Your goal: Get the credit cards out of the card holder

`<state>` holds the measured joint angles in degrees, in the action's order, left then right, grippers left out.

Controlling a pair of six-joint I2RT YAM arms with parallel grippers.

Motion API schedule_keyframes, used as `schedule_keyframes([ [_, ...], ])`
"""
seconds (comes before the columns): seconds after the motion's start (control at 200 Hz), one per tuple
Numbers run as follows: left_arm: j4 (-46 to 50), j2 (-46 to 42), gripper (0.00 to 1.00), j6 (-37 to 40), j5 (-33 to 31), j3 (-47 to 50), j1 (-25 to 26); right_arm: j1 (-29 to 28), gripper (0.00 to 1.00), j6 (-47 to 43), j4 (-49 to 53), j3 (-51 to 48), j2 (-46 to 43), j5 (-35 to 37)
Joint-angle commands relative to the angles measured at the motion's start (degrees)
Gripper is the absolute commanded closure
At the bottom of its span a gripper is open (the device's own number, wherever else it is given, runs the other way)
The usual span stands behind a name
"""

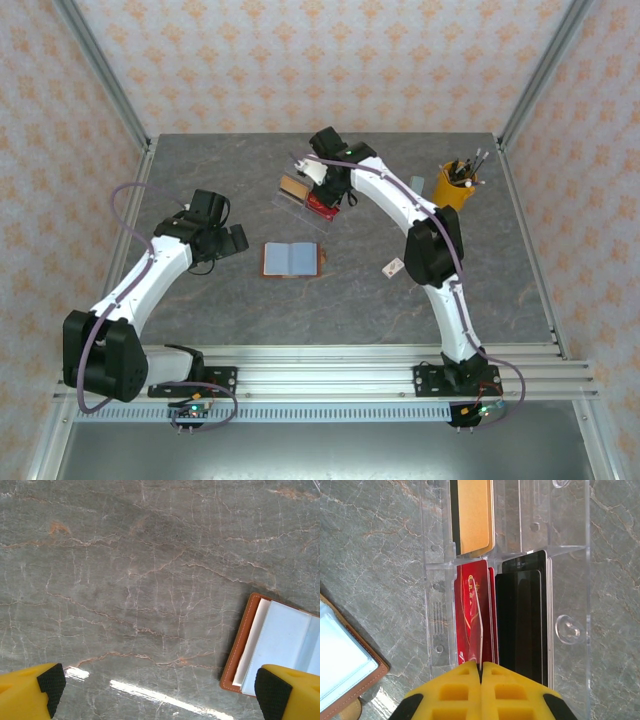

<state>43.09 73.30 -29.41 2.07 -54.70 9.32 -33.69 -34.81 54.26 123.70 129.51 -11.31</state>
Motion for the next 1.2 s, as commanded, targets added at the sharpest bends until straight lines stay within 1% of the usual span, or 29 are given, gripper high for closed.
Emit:
schedule_keyframes([
  [0.0, 1.1, 0.3, 0.0, 1.3, -0.9, 0.2, -0.4, 0.4, 1.0, -0.5, 2.2, 2.3, 1.3, 1.5],
  [0.35, 1.1, 0.7, 0.0, 1.5, -0.4, 0.2, -0.4, 0.4, 0.92, 0.1, 2.4, 5.7, 4.0, 1.4],
  [0.45, 1.2, 0.6, 0.0, 1.4, -0.4, 0.2, -0.5, 0.3, 0.86, 1.3, 2.6, 6.7, 4.5, 1.4],
  [0.701, 1.2, 0.5, 0.0, 1.5, -0.3, 0.2, -0.4, 0.4, 0.85, 1.5, 2.6, 6.9, 5.1, 3.2],
  [0.796, 1.2, 0.5, 0.0, 1.2, -0.3, 0.2, -0.4, 0.4, 0.83, 2.9, 3.9, 8.4, 4.6, 1.8],
  [0.901, 1.2, 0.1, 0.0, 0.0, -0.5, 0.2, -0.4, 0.4, 0.77, 6.6, 4.6, 8.9, 1.7, -1.7],
  [0.996, 1.0, -0.8, 0.0, -0.9, -0.3, 0.4, -0.4, 0.4, 0.71, 12.0, 3.0, 5.8, -3.0, -3.2],
  [1.026, 0.9, -1.1, 0.0, -0.8, -0.4, 0.4, -0.6, 0.4, 0.68, 14.1, 2.2, 4.1, -4.8, -3.1],
  [1.041, 0.9, -1.3, 0.0, -2.4, -0.4, 0.3, -0.5, 0.3, 0.66, 15.1, 1.4, 3.0, -5.8, -2.8],
  [1.071, 0.8, -1.7, 0.0, -2.9, -0.4, 0.3, -0.6, 0.4, 0.64, 17.0, 0.2, 0.7, -7.8, -2.5],
  [1.196, 0.3, -3.4, 0.0, -3.7, -0.8, -0.4, -1.7, 0.4, 0.51, 24.7, -7.4, -12.0, -18.2, 0.3],
])
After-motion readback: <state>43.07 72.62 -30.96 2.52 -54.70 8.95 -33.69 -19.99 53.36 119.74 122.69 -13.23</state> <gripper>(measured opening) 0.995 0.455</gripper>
